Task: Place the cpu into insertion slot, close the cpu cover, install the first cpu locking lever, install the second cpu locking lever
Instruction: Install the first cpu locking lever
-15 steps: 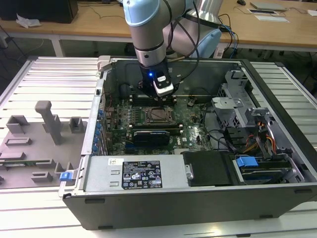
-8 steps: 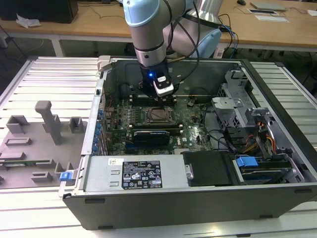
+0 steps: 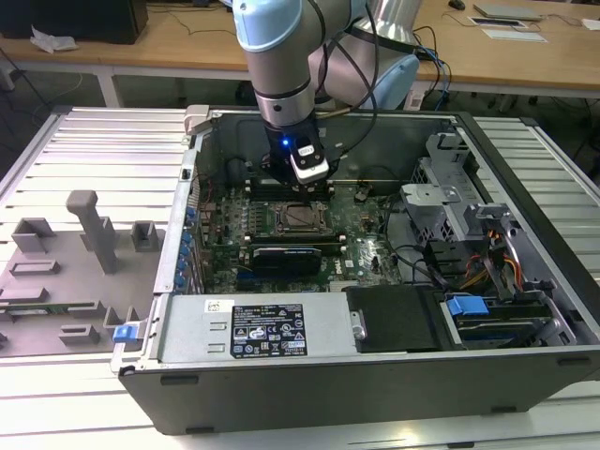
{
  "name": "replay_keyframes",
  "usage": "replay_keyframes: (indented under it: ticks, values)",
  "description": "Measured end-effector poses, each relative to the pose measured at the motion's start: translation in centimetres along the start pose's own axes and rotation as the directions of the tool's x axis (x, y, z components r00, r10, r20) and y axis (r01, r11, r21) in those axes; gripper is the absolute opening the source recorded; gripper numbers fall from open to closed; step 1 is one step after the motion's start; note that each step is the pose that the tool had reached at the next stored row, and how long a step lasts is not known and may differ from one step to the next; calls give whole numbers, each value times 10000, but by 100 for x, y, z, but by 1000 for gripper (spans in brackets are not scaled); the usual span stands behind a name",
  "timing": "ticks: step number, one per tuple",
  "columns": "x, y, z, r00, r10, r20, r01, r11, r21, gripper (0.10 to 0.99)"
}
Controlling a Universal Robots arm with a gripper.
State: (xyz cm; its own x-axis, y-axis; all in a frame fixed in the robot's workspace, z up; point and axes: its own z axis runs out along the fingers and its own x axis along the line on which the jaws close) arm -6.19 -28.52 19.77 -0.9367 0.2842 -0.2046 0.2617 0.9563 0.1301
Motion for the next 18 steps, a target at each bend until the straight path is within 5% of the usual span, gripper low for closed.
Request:
replay_keyframes:
  ticks: [18]
  values:
    - [-31, 1, 16, 10000, 7, -8, -7, 10000, -28, 106]
